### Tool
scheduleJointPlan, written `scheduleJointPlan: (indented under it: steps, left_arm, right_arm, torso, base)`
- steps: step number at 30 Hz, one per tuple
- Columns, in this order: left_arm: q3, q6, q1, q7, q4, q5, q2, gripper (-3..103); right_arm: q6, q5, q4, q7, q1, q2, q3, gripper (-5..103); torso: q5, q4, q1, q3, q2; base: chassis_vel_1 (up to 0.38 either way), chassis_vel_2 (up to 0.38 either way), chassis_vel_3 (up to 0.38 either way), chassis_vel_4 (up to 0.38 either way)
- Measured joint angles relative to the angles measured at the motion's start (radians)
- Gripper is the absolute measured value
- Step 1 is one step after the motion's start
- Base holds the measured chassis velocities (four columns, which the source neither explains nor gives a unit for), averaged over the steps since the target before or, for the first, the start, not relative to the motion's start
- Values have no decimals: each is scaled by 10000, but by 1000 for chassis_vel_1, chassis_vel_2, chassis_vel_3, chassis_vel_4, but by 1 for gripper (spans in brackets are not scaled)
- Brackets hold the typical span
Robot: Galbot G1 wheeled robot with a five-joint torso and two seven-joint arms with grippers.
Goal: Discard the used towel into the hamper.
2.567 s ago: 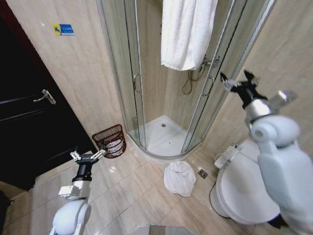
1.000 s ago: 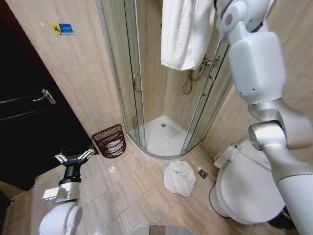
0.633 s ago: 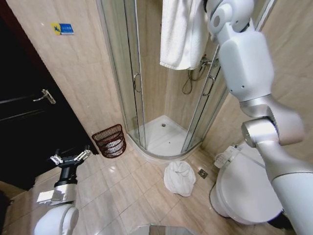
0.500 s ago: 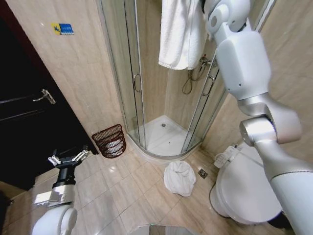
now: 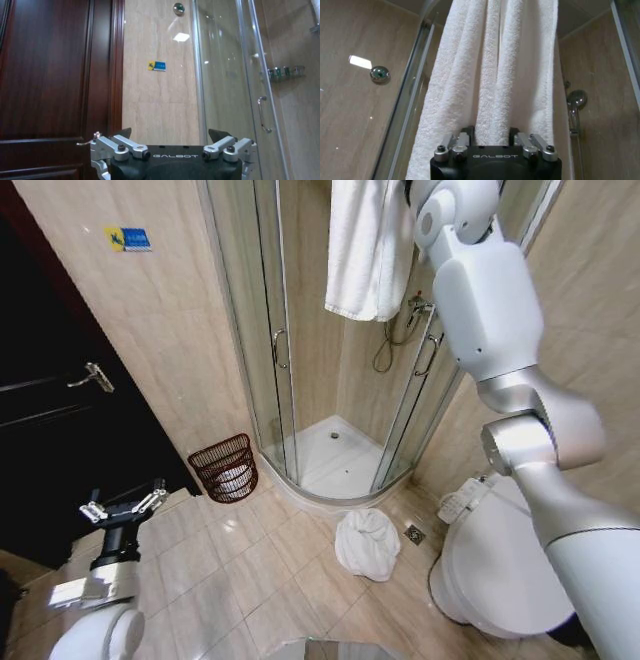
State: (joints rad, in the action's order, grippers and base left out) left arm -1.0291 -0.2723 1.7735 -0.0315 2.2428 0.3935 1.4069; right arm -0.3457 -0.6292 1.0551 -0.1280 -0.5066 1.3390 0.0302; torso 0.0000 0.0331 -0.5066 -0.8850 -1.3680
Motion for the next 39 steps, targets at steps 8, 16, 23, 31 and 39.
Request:
scheduleJointPlan:
  steps: [8, 16, 23, 31, 39]
  left_arm:
    - [-115, -145, 21, 43, -149, 55, -76, 100]
    - [-116, -197, -6, 74, -276, 62, -115, 100]
    - [-143, -232, -55, 104, -409, 89, -144, 100]
    - [-159, -244, -79, 151, -511, 105, -140, 100]
    - [-159, -257, -61, 200, -519, 81, -103, 100]
  right_arm:
    - [4, -163, 269, -116, 197, -97, -6, 14]
    - [-31, -737, 905, -307, 589, -338, 97, 4]
    - [-86, -1079, 1870, -385, 1431, -859, 275, 4]
    - [-130, -1284, 2742, -520, 2384, -1396, 316, 4]
    - [-153, -1548, 3827, -719, 3742, -1976, 163, 4]
  torso:
    - [-1, 1, 0, 0, 0]
    - [0, 0, 1, 1, 0]
    - [2, 1, 1, 2, -1]
    - [0, 2, 2, 2, -1]
    - [1, 1, 1, 2, 0]
  base:
    - [0, 0, 0, 0]
    - [0, 0, 0, 0]
    - [0, 0, 0, 0]
    - [0, 0, 0, 0]
    - [0, 0, 0, 0]
